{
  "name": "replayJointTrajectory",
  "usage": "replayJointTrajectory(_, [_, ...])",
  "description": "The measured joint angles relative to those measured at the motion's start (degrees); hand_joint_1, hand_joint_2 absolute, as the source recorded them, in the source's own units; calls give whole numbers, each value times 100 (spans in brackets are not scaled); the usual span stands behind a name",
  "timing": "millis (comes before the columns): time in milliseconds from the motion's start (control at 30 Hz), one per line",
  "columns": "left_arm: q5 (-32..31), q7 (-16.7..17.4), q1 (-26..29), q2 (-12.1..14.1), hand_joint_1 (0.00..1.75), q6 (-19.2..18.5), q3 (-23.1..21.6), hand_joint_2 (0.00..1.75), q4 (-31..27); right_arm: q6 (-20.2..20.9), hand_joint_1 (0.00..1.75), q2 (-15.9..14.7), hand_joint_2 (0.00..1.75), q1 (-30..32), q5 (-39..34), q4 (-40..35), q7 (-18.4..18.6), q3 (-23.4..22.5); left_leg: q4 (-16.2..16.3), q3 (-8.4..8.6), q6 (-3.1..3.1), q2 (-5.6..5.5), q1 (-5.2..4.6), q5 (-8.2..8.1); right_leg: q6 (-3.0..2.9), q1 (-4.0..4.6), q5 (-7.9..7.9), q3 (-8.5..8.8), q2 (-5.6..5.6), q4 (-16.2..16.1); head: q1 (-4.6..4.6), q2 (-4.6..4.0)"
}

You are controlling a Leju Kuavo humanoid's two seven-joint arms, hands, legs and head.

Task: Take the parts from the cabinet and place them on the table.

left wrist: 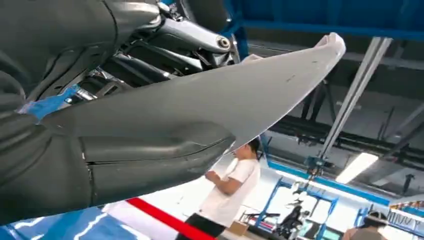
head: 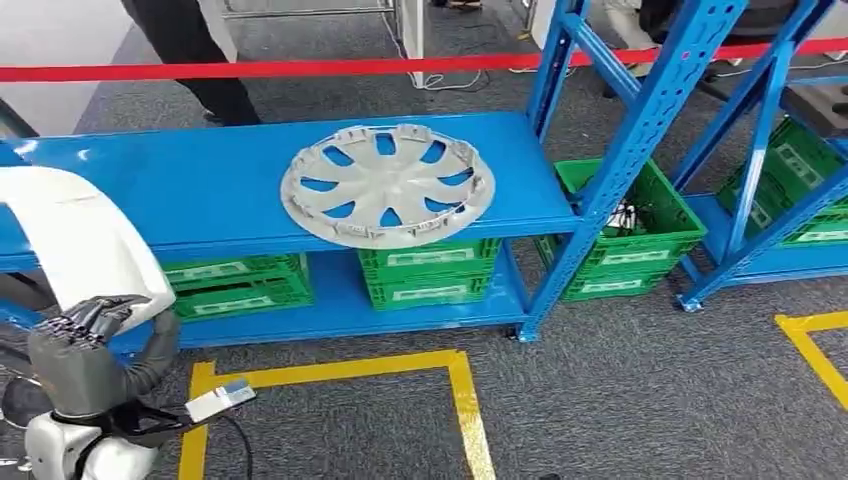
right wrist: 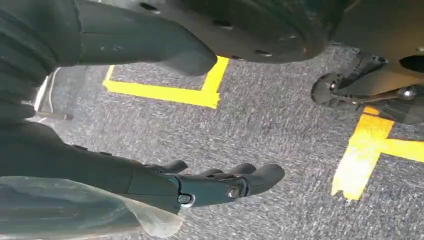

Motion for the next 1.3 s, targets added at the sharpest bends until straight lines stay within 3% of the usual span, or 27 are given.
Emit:
replayJointTrajectory(33, [0, 0, 7, -9, 175, 0, 0, 175, 0, -2, 0, 0, 175, 15, -11, 4, 2, -7, -37, -95, 68, 23, 47, 81, 32, -10, -15, -53, 10, 8, -4, -2])
replayJointTrajectory(67, [0, 0, 2, -15, 175, 0, -2, 175, -13, -5, 0, 0, 175, 20, -11, 4, 2, -11, -30, -164, 132, 41, 38, 146, 47, -13, -265, -130, 6, 121, 13, 0])
replayJointTrajectory(133, [0, 0, 11, -37, 175, 0, -4, 175, -24, -7, 0, 0, 175, 24, -11, 4, 20, -15, -27, -315, 195, 52, 17, 274, 75, -13, -975, -344, 9, 850, 68, 0])
replayJointTrajectory(200, [0, 0, 17, -48, 175, 0, -4, 175, -24, -9, 0, 0, 175, 21, -13, 4, 20, -22, -9, -484, 216, 66, -26, 398, 87, -6, -1314, -499, 9, 1698, 70, 0])
replayJointTrajectory(267, [0, 0, 21, -50, 175, 0, -4, 175, -24, -7, 0, 0, 175, 21, -13, 4, 20, -33, 17, -656, 226, 74, -68, 509, 46, 7, -1014, -295, 8, 1765, 70, 0])
replayJointTrajectory(333, [0, 0, 21, -55, 175, 0, -4, 175, -26, -7, 0, 0, 175, 17, -13, 2, 20, -39, 45, -767, 225, 68, -106, 602, -61, 48, -640, 327, 10, 969, 72, 0])
replayJointTrajectory(367, [0, 0, 21, -57, 175, 0, -4, 175, -33, -9, 0, 0, 175, 5, -13, 2, 22, -42, 61, -808, 221, 66, -104, 638, -131, 85, -638, 710, 16, 428, 66, 0])
replayJointTrajectory(400, [0, 0, 20, -61, 175, 0, -4, 175, -57, -13, 0, -9, 175, -9, -13, -2, 24, -44, 91, -856, 192, 69, -141, 674, -188, 125, -790, 1083, 2, -88, 70, 0])
replayJointTrajectory(433, [-2, 0, 20, -70, 175, 0, -9, 175, -79, -15, 0, -9, 175, -17, -15, -2, 24, -46, 98, -891, 160, 83, -120, 743, -153, 120, -866, 1136, -5, -310, 55, 0])
replayJointTrajectory(500, [-4, 0, 16, -90, 175, 0, -11, 175, -87, -17, 0, -7, 175, -4, -28, 0, 2, -53, 73, -956, 109, 90, -87, 850, -161, 158, -796, 1088, 12, -294, 66, 0])
replayJointTrajectory(533, [-4, 0, 29, -101, 175, 0, -13, 175, -102, -17, 0, 10, 175, 3, -41, 4, -26, -59, 70, -986, 84, 78, -118, 892, -200, 116, -704, 976, 5, -364, 63, 0])
replayJointTrajectory(567, [-7, 0, 35, -98, 175, 0, -13, 175, -111, -22, 0, 11, 175, 7, -50, 7, -68, -72, 119, -1033, 37, 42, -100, 714, -223, 78, -672, 1043, -11, -407, 77, 0])
replayJointTrajectory(600, [-11, 0, 40, -98, 175, 0, -13, 175, -120, -41, 0, 11, 175, 7, -59, 7, -109, -94, 369, -1097, -15, 28, -77, 372, -274, 62, -631, 958, -14, -393, 51, 0])
replayJointTrajectory(667, [-26, 0, 61, -96, 175, 0, -13, 175, -120, -46, 0, 15, 175, 8, -61, 7, -175, -103, 1250, -1287, -93, 24, -11, -279, -277, 59, -546, 809, -22, -340, 9, -2])
replayJointTrajectory(700, [-39, 4, 69, -96, 175, 0, -13, 175, -120, -29, 0, 15, 175, 8, -59, 7, -205, -105, 1682, -1357, -128, 23, 17, -441, -271, 53, -508, 720, -28, -297, -2, 0])
replayJointTrajectory(733, [-55, 7, 78, -96, 175, 0, -20, 175, -120, 7, 0, 15, 175, 8, -57, 7, -238, -105, 1912, -1355, -155, 24, 40, -410, -261, 43, -480, 626, -36, -246, -7, 0])
replayJointTrajectory(767, [-57, 7, 82, -96, 175, 0, -28, 175, -120, 42, 0, 17, 175, 8, -48, 7, -282, -105, 1917, -1266, -188, 24, 66, -234, -245, 28, -455, 531, -40, -186, -11, 0])
replayJointTrajectory(833, [-63, 7, 83, -96, 175, 0, -46, 175, -122, 144, 0, 31, 175, 16, -11, 7, -450, -105, 1290, -787, -244, 25, 116, 222, -192, -15, -418, 326, -39, -37, -11, 0])
replayJointTrajectory(867, [-66, 11, 83, -96, 175, 0, -57, 175, -122, 168, 0, 39, 175, 17, 0, 7, -516, -105, 823, -484, -272, 22, 146, 290, -167, -31, -406, 253, -33, 38, -13, 0])
replayJointTrajectory(900, [-72, 28, 83, -98, 175, 0, -74, 175, -122, 168, 0, 39, 175, 16, 17, 7, -586, -105, 456, -259, -299, -7, 109, 68, -128, -8, -400, 172, -29, 89, -30, 0])
replayJointTrajectory(933, [-79, 46, 91, -103, 175, 0, -98, 175, -144, 166, 0, 48, 175, 20, 31, 7, -649, -105, 223, -167, -195, -28, 100, -3, -81, 0, -350, 132, -18, 139, -28, 0])
replayJointTrajectory(1033, [-127, 175, 153, -103, 175, 0, -140, 175, -151, 111, 0, 74, 175, 70, 55, 7, -824, -105, 215, -261, -119, -19, 86, 22, 21, -2, -194, 30, -15, 133, -24, 0])
replayJointTrajectory(1067, [-129, 199, 166, -103, 175, 0, -142, 175, -153, 96, 0, 74, 175, 84, 55, 7, -848, -105, 199, -322, -28, 17, 116, 80, 45, -23, -302, -23, -3, 188, -28, 0])
replayJointTrajectory(1133, [-133, 205, 185, -103, 175, -2, -151, 175, -157, 87, 0, 76, 175, 99, 63, 7, -861, -105, 202, -448, 110, 28, 96, 174, 66, -15, -947, -220, 3, 691, 44, 0])
replayJointTrajectory(1200, [-151, 214, 200, -103, 175, -2, -151, 175, -157, 79, 0, 76, 175, 103, 79, 7, -883, -105, 213, -597, 160, 47, 48, 292, 81, -4, -1448, -403, 6, 1612, 70, 0])
replayJointTrajectory(1233, [-162, 225, 212, -103, 175, -2, -153, 175, -157, 61, 0, 76, 175, 104, 90, 7, -905, -105, 224, -665, 167, 52, 25, 342, 70, 6, -1443, -411, 6, 1876, 66, 0])
replayJointTrajectory(1300, [-168, 245, 228, -103, 175, -2, -153, 175, -157, 31, 0, 79, 175, 111, 111, 7, -922, -103, 245, -806, 179, 52, -27, 439, 1, 23, -1031, -136, 7, 1753, 68, 0])
